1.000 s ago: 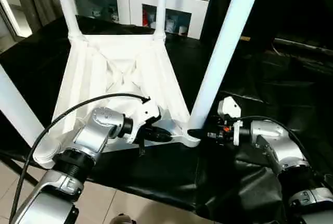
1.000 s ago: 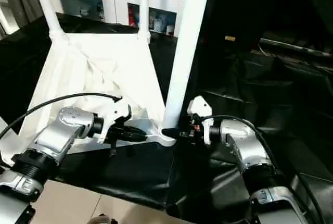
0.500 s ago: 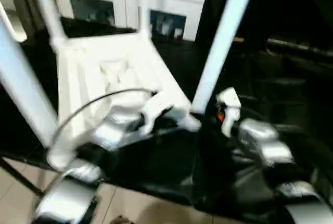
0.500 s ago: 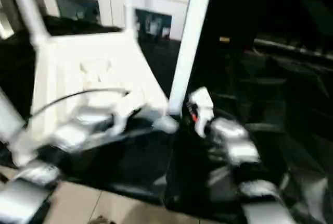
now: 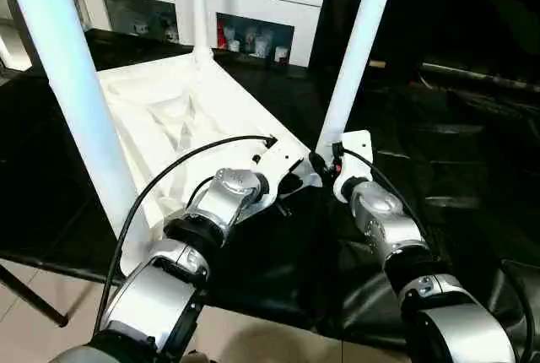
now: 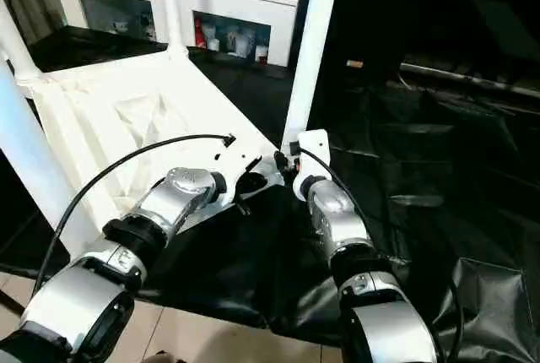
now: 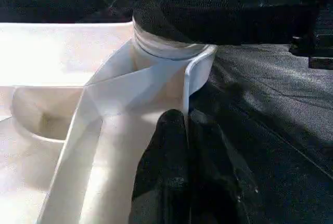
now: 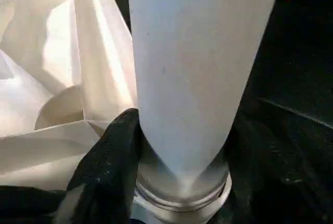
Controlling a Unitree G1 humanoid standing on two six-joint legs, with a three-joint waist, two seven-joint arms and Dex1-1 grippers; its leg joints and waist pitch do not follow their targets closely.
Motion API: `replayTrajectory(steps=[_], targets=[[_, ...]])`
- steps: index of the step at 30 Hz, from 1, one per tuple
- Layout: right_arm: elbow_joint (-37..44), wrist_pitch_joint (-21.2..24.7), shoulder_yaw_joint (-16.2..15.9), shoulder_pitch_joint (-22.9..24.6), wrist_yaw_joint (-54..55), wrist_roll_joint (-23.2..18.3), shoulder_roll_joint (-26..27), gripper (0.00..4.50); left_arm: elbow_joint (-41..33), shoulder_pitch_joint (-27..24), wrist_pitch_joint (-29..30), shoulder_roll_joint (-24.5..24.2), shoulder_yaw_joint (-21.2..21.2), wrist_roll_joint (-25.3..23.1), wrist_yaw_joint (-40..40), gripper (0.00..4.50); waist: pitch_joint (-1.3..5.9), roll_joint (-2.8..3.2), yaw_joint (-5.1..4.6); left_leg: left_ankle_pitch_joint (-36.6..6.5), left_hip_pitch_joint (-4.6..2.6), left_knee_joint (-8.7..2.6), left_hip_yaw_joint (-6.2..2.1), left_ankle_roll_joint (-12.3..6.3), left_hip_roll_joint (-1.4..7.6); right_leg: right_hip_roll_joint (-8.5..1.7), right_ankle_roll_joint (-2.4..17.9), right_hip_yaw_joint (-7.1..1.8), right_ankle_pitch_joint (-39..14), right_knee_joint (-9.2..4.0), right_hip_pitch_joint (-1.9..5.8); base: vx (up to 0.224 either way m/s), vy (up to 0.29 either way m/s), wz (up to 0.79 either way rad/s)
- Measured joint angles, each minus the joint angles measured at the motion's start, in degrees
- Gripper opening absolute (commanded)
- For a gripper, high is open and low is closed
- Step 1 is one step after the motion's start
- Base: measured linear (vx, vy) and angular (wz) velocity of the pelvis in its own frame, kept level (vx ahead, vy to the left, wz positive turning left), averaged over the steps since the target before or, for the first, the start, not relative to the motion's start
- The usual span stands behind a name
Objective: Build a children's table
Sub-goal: Rotate leg to tighten
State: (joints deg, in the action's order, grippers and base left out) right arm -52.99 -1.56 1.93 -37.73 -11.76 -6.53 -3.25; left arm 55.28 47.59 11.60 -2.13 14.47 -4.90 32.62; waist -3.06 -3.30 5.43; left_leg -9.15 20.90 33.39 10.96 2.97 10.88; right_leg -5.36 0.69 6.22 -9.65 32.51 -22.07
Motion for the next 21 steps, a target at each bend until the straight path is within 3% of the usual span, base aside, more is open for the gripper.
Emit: replayTrajectory(steps=[3,7,17,21], targets=[[0.04,-0.26,0.25,0.11,-2.24,-0.67,-0.26,3.14,0.51,0.36,-0.69,-0.2,-0.06,-0.28,-0.48,0.0,-0.06,0.04,-0.22,0.0,0.08,-0.06,0.0,0.0,0.01,0.0,0.0,0.03,0.0,0.0,-0.12,0.0,0.0,0.0],[1.45,-0.21,0.4,1.14,-7.25,-1.99,-2.01,3.23,0.76,0.46,-1.5,-0.35,-0.06,-0.46,-0.35,0.0,-0.06,0.03,-0.2,0.0,0.08,-0.19,0.01,0.0,0.01,0.0,0.03,0.03,0.02,0.03,-0.16,0.0,0.0,0.0],[17.48,3.63,-1.13,11.52,-31.38,-7.28,-15.5,3.23,0.67,0.38,-5.01,-2.4,0.43,-0.44,4.84,0.0,-0.04,0.09,1.02,0.01,0.0,-0.52,0.16,0.0,0.08,0.07,-0.08,-0.15,0.54,0.65,-0.48,0.0,0.0,0.0],[20.26,4.28,2.05,14.57,-33.58,-8.77,-20.57,3.23,0.22,-0.51,-8.82,-5.24,0.72,-0.37,10.52,0.0,0.04,0.53,1.17,0.02,0.12,-0.74,0.22,0.0,0.1,0.1,0.01,-0.12,0.6,0.67,-0.72,0.0,0.0,0.0]])
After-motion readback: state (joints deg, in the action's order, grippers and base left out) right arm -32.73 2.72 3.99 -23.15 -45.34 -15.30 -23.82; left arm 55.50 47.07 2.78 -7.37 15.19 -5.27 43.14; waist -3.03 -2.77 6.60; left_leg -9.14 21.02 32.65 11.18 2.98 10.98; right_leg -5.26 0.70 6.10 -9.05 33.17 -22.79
